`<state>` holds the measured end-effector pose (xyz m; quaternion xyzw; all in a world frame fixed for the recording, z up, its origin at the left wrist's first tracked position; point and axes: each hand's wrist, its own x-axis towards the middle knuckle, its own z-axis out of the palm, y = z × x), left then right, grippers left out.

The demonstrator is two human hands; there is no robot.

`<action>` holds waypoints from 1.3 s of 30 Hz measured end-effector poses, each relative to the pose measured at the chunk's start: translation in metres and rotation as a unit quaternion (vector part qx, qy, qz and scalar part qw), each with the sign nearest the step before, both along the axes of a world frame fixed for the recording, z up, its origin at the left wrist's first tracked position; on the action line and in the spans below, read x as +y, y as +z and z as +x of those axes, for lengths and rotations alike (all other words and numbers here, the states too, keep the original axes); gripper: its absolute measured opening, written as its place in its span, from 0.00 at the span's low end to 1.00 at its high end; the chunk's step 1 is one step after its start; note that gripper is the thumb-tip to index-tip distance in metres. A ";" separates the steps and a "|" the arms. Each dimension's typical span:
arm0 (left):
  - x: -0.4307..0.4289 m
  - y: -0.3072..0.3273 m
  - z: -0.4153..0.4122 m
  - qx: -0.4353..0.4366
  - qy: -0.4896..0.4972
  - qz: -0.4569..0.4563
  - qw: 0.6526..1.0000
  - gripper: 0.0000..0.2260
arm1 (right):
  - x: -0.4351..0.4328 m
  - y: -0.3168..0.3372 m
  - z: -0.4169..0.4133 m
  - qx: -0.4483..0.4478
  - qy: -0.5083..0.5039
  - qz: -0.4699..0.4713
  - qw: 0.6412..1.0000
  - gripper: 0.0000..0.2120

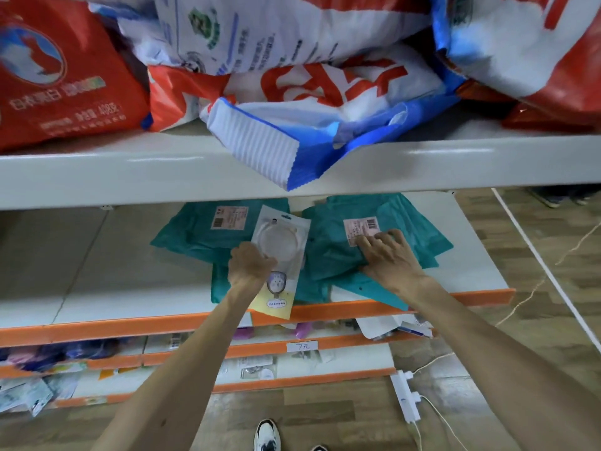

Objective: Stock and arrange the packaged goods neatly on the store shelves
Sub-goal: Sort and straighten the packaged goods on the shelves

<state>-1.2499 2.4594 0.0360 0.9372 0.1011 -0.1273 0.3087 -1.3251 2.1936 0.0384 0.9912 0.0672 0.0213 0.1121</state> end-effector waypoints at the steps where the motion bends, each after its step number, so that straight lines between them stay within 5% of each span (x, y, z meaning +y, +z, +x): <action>1: 0.002 0.001 -0.001 0.008 0.002 -0.021 1.000 0.15 | -0.001 0.002 -0.001 0.011 0.001 0.004 1.000 0.25; 5: 0.010 0.007 -0.009 0.013 0.026 -0.083 0.996 0.10 | -0.001 0.008 -0.003 -0.002 0.001 0.017 1.000 0.19; 8: 0.020 0.011 -0.011 0.010 0.064 -0.161 0.985 0.10 | 0.006 0.027 -0.002 -0.097 0.016 0.072 0.993 0.13; 13: 0.035 0.021 -0.013 0.019 0.086 -0.194 0.977 0.08 | 0.027 0.099 0.014 -0.175 -0.145 0.198 0.953 0.13; 15: 0.037 0.024 -0.014 0.033 0.077 -0.197 0.977 0.07 | 0.019 0.111 0.013 -0.125 -0.184 0.291 0.931 0.10; 16: 0.038 0.024 -0.015 0.036 0.074 -0.206 0.975 0.08 | 0.016 0.113 0.014 -0.066 -0.218 0.352 0.908 0.08; 18: 0.040 0.023 -0.016 0.046 0.078 -0.227 0.970 0.08 | 0.012 0.109 0.022 -0.094 -0.250 0.512 0.816 0.05; 20: 0.040 0.022 -0.016 0.064 0.089 -0.257 0.960 0.07 | 0.009 0.092 0.026 -0.074 -0.280 0.612 0.736 0.15; 22: 0.039 0.022 -0.014 0.061 0.111 -0.260 0.957 0.07 | 0.000 0.057 0.022 0.014 -0.357 0.655 0.666 0.20; 25: 0.034 0.020 -0.008 0.055 0.117 -0.249 0.960 0.10 | -0.005 0.011 0.011 0.063 -0.439 0.667 0.598 0.11; 33: 0.026 0.025 -0.021 0.036 0.140 -0.239 0.960 0.09 | -0.003 0.024 0.011 0.023 -0.432 0.686 0.585 0.05; 39: 0.036 0.077 -0.026 0.026 0.119 -0.164 0.979 0.08 | -0.003 0.065 0.013 0.017 -0.354 0.700 0.620 0.02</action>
